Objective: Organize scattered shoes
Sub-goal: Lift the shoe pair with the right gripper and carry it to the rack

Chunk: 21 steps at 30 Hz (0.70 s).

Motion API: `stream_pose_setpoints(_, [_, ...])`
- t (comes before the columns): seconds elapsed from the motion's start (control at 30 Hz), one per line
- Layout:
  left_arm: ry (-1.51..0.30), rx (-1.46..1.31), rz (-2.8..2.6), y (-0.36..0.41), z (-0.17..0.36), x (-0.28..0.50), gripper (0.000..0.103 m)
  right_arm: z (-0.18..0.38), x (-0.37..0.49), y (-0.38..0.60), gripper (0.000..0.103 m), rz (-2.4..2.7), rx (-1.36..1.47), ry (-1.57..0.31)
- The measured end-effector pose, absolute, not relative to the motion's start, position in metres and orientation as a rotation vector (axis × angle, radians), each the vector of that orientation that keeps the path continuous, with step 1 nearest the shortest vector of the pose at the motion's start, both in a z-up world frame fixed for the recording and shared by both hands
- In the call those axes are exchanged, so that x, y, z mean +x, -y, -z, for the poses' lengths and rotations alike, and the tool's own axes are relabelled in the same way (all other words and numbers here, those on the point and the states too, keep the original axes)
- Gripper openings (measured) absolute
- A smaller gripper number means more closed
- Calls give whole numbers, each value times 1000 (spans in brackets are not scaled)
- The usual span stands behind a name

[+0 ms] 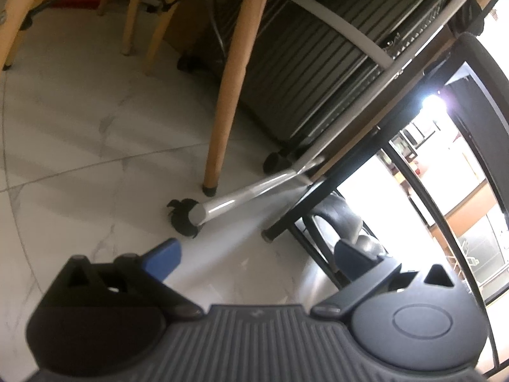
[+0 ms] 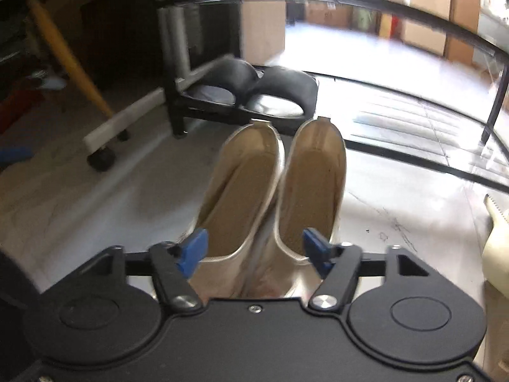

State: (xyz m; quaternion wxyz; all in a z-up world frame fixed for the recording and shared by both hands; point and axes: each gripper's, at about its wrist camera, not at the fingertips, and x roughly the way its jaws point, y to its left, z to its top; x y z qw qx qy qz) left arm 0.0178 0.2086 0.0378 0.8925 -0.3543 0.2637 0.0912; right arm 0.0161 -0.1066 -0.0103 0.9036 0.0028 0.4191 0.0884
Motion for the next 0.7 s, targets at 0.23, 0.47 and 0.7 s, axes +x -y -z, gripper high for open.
stream_pose_setpoints(0.23, [-547, -783, -201, -215, -34, 18, 102, -1, -6, 97, 60, -359, 61, -837])
stream_pose_setpoints(0.47, [-546, -761, -195, -213, -35, 18, 102, 27, 8, 75, 48, -244, -73, -864])
stream_pose_setpoints(0.7, [-561, -756, -199, -211, -34, 22, 102, 29, 8, 66, 30, -269, -153, -854])
